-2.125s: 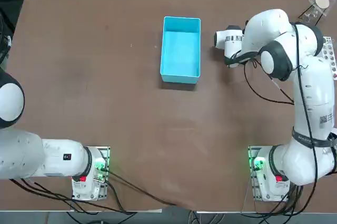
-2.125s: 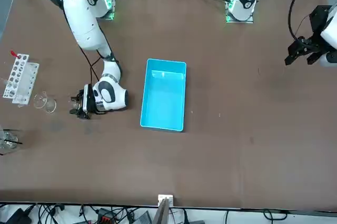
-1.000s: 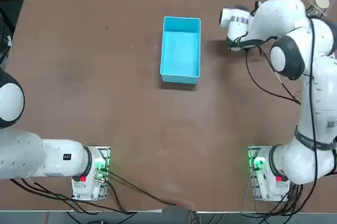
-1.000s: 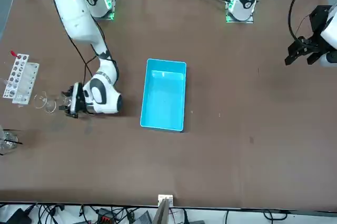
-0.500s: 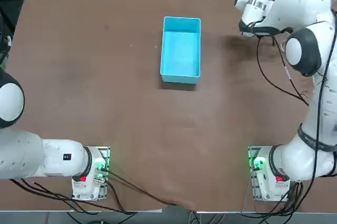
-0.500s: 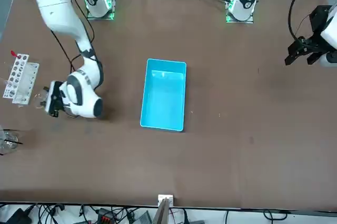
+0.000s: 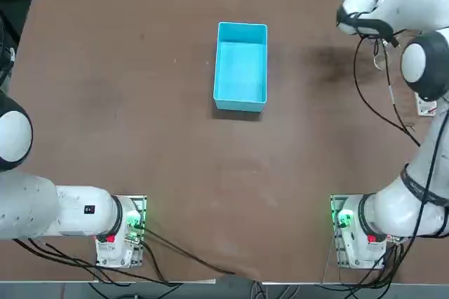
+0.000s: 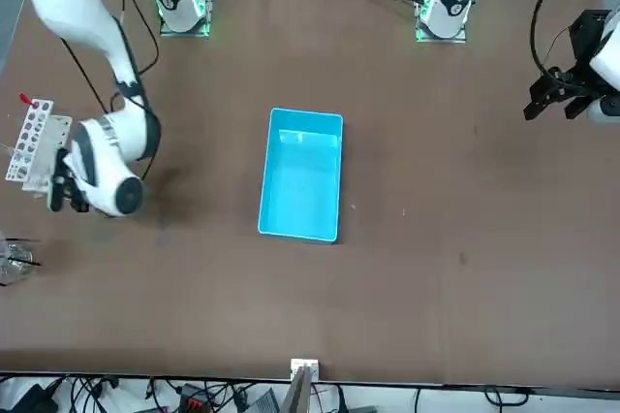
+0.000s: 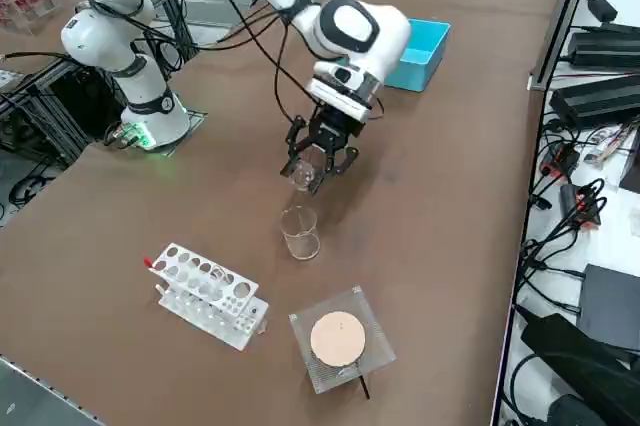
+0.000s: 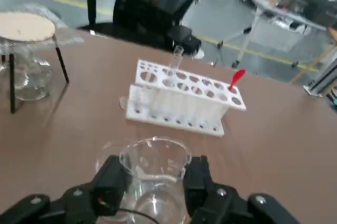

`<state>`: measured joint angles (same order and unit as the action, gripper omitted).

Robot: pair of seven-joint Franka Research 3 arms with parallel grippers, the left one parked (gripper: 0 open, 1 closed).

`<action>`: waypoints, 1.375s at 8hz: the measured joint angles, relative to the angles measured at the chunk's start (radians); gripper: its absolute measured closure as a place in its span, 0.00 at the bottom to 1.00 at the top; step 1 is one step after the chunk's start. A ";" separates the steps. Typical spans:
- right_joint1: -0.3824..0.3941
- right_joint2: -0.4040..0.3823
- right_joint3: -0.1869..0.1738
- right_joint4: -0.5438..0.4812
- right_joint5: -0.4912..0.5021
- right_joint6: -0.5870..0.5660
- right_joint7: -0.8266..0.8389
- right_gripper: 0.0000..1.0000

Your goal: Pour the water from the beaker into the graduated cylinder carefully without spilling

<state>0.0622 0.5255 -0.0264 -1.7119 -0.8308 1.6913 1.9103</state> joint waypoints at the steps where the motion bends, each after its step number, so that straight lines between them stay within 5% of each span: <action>1: -0.024 -0.048 0.000 -0.011 0.069 0.018 -0.083 0.40; 7: -0.147 -0.092 0.001 -0.138 0.165 0.263 -0.190 0.40; 11: -0.170 -0.156 0.002 -0.139 0.374 0.281 -0.354 0.40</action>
<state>-0.1080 0.3696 -0.0244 -1.8506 -0.4571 1.9723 1.5567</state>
